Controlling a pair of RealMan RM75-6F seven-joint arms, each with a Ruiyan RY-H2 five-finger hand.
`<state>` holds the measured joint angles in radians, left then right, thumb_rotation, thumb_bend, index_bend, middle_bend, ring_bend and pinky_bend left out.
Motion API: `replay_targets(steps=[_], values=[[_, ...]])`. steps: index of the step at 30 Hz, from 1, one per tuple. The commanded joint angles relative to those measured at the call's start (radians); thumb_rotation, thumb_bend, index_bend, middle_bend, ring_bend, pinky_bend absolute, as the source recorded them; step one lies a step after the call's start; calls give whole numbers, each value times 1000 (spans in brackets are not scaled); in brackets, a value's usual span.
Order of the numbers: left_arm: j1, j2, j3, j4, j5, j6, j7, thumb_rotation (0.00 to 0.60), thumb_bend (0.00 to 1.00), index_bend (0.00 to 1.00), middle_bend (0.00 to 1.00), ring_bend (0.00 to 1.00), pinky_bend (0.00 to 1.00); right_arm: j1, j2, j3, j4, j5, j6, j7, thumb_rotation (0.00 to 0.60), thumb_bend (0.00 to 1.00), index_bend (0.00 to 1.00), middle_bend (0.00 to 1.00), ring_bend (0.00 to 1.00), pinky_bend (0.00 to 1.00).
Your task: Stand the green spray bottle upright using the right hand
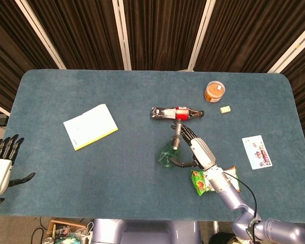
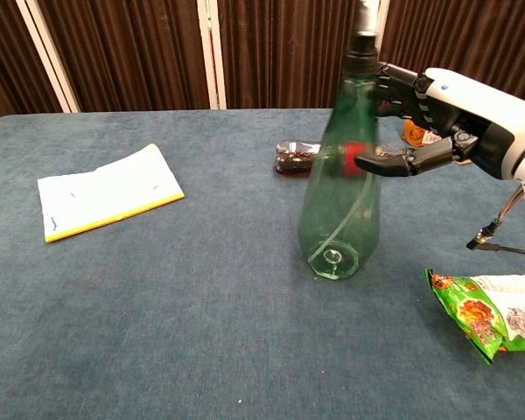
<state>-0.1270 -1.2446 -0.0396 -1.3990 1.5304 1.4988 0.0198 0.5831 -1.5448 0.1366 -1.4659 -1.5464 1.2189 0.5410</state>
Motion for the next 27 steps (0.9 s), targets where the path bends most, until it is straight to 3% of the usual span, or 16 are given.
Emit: replay_targets(steps=[1, 14, 21, 27], values=[[1, 1, 0, -1, 1, 2, 1, 600, 23, 0, 0, 0, 48, -2, 7, -2, -12, -1, 1, -8, 600, 294, 18, 6, 0, 52], [7, 5, 2, -5, 8, 16, -4, 600, 24, 0, 0, 0, 47, -33, 64, -24, -26, -6, 23, -17, 600, 292, 0, 0, 0, 19], [14, 9, 2, -6, 10, 26, -9, 600, 23, 0, 0, 0, 48, -104, 140, -72, 67, -57, 120, -31, 600, 284, 0, 0, 0, 0], [15, 11, 1, -13, 12, 32, -6, 600, 23, 0, 0, 0, 48, -145, 242, -123, 99, -51, 96, -71, 600, 282, 0, 0, 0, 0]])
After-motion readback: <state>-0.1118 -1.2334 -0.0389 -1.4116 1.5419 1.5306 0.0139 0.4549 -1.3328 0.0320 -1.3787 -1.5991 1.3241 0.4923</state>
